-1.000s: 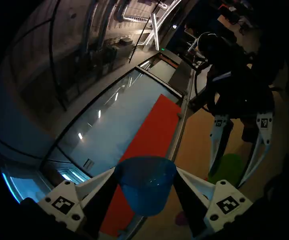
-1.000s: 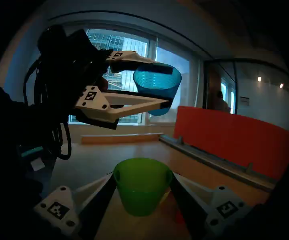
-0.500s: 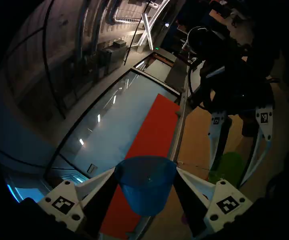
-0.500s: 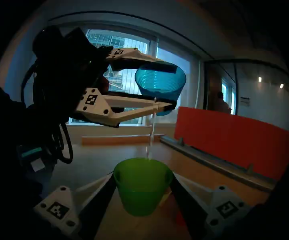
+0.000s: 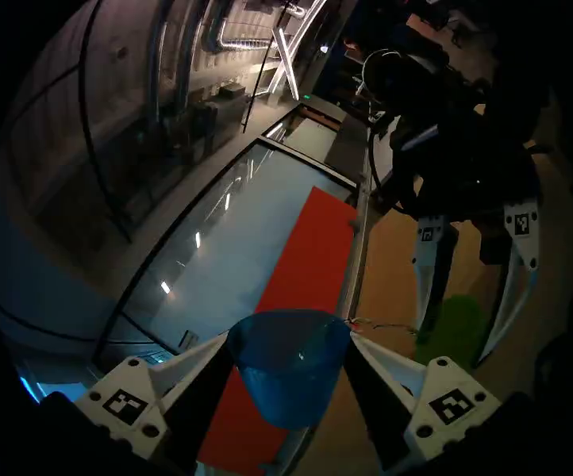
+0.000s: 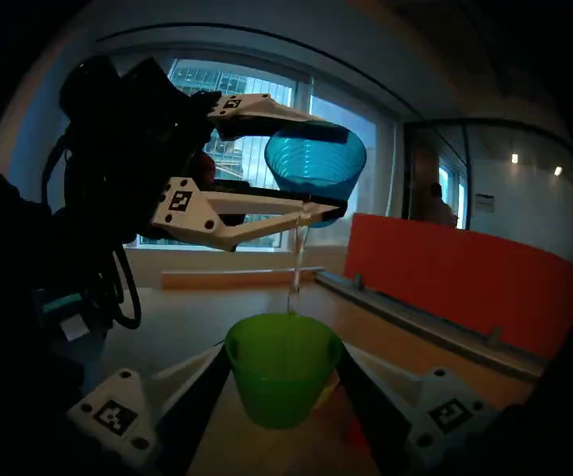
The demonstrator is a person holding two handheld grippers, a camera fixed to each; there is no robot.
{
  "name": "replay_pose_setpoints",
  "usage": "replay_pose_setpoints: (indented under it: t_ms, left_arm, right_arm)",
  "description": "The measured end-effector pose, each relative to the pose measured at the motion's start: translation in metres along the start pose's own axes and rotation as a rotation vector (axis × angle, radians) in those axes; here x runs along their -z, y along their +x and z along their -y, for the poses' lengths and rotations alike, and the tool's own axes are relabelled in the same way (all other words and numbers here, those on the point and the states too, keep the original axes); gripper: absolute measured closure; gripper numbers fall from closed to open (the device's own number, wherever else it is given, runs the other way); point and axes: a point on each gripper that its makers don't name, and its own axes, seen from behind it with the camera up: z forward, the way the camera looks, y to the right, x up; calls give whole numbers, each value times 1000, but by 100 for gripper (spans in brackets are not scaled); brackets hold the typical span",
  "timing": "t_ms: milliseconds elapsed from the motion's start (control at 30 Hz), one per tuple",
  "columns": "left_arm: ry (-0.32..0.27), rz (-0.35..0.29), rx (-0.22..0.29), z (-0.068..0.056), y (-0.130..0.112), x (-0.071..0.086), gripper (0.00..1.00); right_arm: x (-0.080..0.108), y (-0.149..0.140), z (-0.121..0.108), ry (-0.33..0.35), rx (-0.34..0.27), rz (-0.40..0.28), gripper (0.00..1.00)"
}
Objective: Pour water
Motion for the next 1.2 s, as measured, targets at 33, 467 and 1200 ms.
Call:
replay_pose_setpoints:
  t_ms: [33,467,1200]
  left_arm:
    - [0,0,-3,0,0,0,13]
    - [1,-9,-44,3,4,0,13]
    - [12,-13,-131,9,10,2,13]
  right_arm:
    - [0,0,0,0,1,0,8]
    - [1,2,-2,-5,4,-4,8]
    - [1,2,-4,-9,1,-12,9]
